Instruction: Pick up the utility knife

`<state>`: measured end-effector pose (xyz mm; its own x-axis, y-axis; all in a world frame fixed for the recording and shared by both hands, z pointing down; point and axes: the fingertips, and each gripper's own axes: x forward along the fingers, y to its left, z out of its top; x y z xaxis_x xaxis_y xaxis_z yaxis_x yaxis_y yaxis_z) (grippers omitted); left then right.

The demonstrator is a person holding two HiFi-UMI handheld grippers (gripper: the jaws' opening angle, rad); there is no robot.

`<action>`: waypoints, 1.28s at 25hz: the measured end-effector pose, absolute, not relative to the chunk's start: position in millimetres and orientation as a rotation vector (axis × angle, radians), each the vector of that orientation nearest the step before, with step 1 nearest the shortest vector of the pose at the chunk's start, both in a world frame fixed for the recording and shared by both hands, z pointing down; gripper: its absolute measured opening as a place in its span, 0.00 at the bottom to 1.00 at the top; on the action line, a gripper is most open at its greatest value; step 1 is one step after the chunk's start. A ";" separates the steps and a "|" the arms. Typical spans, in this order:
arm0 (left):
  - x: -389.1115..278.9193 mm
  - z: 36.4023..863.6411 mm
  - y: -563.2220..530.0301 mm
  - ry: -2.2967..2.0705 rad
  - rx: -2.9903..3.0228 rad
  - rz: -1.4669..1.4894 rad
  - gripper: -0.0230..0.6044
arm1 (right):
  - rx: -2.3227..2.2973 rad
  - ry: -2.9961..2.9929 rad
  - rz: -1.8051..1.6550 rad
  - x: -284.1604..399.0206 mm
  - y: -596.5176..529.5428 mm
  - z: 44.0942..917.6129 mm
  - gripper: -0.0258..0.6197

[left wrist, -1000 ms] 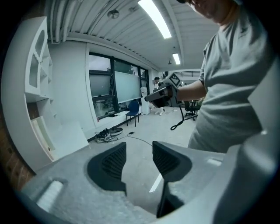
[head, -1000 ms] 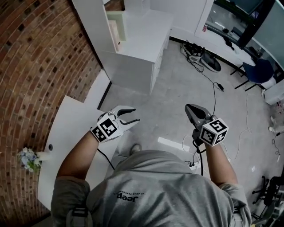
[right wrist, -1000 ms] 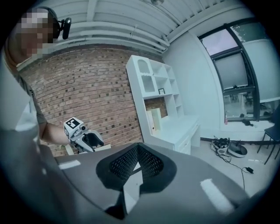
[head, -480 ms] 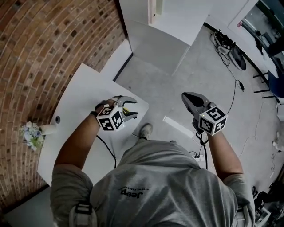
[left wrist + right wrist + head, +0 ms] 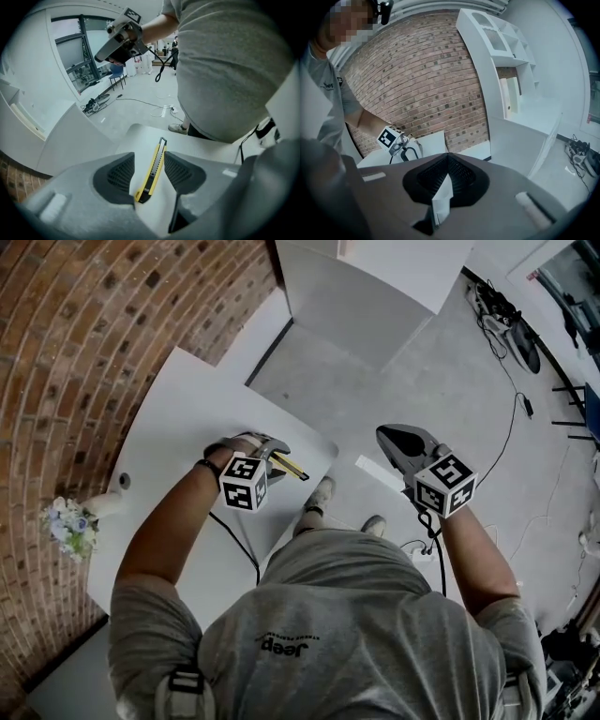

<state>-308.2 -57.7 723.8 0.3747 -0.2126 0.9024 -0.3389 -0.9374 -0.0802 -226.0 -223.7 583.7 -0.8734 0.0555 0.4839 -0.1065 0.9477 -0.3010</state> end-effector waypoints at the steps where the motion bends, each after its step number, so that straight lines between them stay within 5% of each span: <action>1: -310.5 729.9 -56.2 -0.483 2.502 1.631 0.37 | 0.033 -2.591 0.442 -229.5 -222.9 589.0 0.05; 20: -328.8 793.3 -38.9 -0.119 2.514 1.797 0.37 | -0.040 -2.507 0.490 -274.0 -199.6 672.0 0.05; 26: -331.9 794.3 -43.1 -0.055 2.497 1.692 0.23 | -0.053 -2.493 0.520 -284.7 -190.6 691.4 0.05; 32: -340.8 793.3 -50.9 -0.218 2.488 1.597 0.22 | -0.023 -2.503 0.543 -284.7 -185.8 690.1 0.05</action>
<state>-340.8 -50.9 793.3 0.4135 -0.0275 0.9101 -0.2179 -0.9735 0.0696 -284.7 -185.8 690.1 -0.8365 0.1321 0.5319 -0.1003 0.9172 -0.3856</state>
